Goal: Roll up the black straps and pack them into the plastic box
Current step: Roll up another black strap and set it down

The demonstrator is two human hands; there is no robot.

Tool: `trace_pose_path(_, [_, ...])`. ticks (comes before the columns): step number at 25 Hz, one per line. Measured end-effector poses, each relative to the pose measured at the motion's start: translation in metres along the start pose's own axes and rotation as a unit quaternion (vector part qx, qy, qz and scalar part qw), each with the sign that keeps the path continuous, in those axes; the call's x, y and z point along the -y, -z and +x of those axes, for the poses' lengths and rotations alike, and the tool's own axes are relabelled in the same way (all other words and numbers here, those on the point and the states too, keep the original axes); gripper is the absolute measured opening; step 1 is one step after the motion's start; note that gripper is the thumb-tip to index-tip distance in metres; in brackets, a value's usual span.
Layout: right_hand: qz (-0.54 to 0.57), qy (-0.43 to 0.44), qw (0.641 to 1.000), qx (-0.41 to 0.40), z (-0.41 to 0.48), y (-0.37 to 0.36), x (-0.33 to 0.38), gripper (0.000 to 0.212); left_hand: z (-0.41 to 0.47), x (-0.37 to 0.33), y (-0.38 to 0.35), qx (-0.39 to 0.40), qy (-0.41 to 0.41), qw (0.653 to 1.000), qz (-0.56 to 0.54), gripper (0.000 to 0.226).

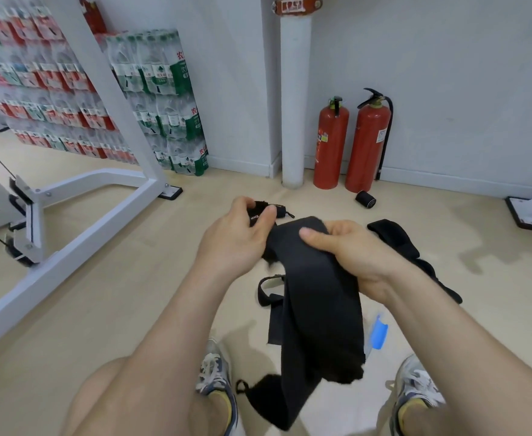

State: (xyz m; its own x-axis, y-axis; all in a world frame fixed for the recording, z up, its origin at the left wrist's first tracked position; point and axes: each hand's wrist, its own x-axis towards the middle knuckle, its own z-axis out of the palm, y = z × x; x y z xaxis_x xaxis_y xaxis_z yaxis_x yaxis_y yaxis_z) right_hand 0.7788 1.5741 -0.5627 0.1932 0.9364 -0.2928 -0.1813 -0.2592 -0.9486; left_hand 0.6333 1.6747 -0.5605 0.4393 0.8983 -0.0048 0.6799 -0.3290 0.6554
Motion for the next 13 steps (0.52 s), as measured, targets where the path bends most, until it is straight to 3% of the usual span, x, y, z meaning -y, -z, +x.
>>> trace_pose_path(2, [-0.020, 0.031, 0.996, -0.077, 0.004, -0.002, -0.001, 0.022, -0.006, -0.005, -0.002, -0.046, 0.014, 0.999, -0.014, 0.047])
trace_pose_path(5, [-0.094, 0.082, 0.976, -0.180, 0.013, -0.009, -0.008, 0.025, -0.011, -0.008, -0.012, 0.101, 0.019, 0.974, -0.200, 0.059])
trace_pose_path(7, [-0.112, 0.121, 0.958, -0.233, 0.016, -0.016, -0.013, 0.028, -0.019, -0.012, -0.026, 0.145, 0.021, 0.946, -0.290, 0.053])
trace_pose_path(10, [-0.137, 0.139, 0.936, -0.293, 0.016, -0.022, -0.014, 0.030, -0.023, -0.019, -0.044, 0.071, 0.006, 0.945, -0.319, 0.021])
trace_pose_path(13, [-0.097, 0.127, 0.970, -0.183, 0.016, -0.020, -0.014, 0.030, -0.022, -0.022, -0.044, -0.030, 0.002, 0.933, -0.357, 0.011])
